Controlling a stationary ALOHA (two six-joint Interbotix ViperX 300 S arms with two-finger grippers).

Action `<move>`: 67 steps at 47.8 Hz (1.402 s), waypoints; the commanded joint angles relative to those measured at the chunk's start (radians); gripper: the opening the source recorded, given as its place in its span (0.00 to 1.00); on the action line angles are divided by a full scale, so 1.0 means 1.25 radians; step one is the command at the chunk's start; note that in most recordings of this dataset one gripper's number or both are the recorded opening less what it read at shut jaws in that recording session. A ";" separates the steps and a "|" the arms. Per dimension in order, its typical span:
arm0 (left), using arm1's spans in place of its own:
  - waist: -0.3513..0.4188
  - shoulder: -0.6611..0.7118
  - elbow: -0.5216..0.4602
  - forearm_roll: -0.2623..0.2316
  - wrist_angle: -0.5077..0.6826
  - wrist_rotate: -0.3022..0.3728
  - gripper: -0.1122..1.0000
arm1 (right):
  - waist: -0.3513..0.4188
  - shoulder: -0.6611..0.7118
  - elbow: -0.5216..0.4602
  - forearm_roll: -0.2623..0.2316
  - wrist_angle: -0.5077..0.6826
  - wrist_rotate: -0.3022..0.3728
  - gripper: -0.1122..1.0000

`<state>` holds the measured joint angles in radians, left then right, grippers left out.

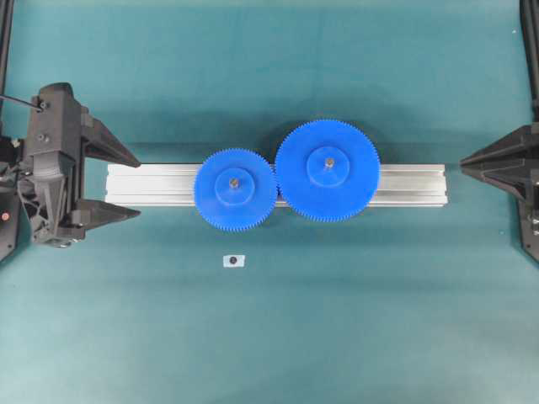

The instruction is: Insert the small gear onto the shaft.

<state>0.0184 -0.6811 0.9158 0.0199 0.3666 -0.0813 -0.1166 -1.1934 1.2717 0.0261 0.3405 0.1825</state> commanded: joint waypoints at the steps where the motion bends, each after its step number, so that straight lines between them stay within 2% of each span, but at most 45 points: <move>1: -0.002 -0.004 -0.009 0.001 -0.017 0.002 0.88 | -0.002 0.009 -0.010 -0.001 -0.007 0.005 0.34; 12: -0.002 -0.002 0.000 0.001 -0.065 0.004 0.88 | -0.002 0.009 -0.010 -0.001 -0.007 0.005 0.34; 67: -0.004 0.002 0.009 0.001 -0.063 -0.001 0.88 | -0.002 0.007 -0.010 -0.001 -0.007 0.005 0.34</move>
<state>0.0169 -0.6780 0.9357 0.0199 0.2945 -0.0828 -0.1166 -1.1934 1.2701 0.0261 0.3405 0.1825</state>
